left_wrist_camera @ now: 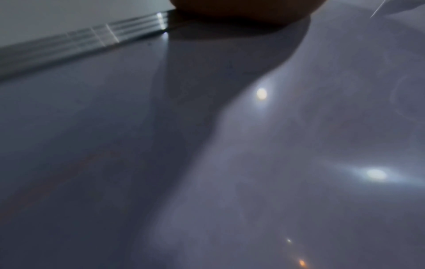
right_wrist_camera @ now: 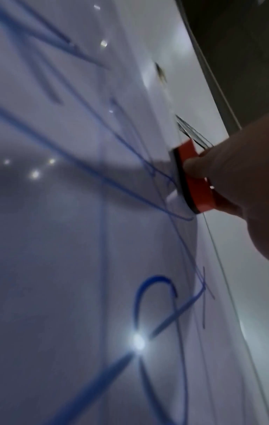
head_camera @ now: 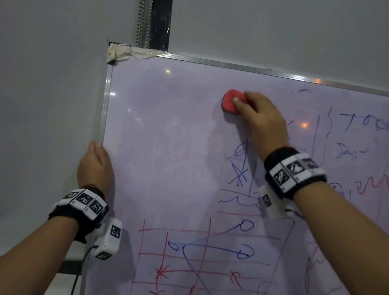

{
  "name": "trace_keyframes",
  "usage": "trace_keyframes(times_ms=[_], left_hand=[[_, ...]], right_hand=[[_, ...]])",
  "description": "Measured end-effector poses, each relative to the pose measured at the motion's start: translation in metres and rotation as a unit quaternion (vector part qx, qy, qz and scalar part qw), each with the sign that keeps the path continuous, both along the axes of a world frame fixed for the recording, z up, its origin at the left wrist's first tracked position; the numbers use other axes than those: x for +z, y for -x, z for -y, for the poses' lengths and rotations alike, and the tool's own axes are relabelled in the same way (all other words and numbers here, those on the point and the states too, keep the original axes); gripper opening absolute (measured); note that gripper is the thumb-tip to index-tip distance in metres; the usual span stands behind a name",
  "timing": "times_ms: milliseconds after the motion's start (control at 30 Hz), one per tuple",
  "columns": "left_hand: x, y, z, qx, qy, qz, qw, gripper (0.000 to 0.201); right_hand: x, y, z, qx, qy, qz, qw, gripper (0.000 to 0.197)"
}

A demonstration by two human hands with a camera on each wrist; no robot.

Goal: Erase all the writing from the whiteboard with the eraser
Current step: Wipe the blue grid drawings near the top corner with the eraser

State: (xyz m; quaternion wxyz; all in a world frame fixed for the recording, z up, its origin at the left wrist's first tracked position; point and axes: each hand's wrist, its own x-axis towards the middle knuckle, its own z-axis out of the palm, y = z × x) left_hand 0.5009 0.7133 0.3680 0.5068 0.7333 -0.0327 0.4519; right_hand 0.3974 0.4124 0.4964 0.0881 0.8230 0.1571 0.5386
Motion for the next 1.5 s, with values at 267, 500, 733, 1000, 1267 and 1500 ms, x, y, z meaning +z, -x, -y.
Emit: trace_keyframes(times_ms=[267, 500, 733, 1000, 1267, 1500], left_hand=[[0.003, 0.002, 0.000, 0.008, -0.009, -0.018, 1.000, 0.035], [0.003, 0.004, 0.001, 0.015, -0.003, -0.023, 1.000, 0.036], [0.005, 0.010, 0.004, 0.022, -0.005, -0.031, 0.999, 0.037], [0.007, 0.014, 0.006, 0.031, 0.000, -0.045, 0.999, 0.039], [0.006, 0.011, 0.006, 0.033, 0.014, -0.041, 0.999, 0.039], [0.006, 0.017, 0.007, 0.041, 0.017, -0.054, 0.998, 0.040]], right_hand=[[-0.180, 0.029, -0.003, 0.119, 0.213, -0.096, 0.965, 0.031], [-0.004, 0.022, 0.022, -0.023, -0.075, 0.084, 0.993, 0.040], [-0.076, 0.023, 0.010, -0.072, -0.022, 0.028, 0.997, 0.032], [-0.107, 0.036, 0.041, 0.012, 0.282, -0.036, 0.959, 0.031], [-0.019, 0.029, 0.062, -0.071, -0.051, 0.063, 0.994, 0.033], [-0.147, 0.038, 0.054, 0.096, 0.297, -0.074, 0.947, 0.025]])
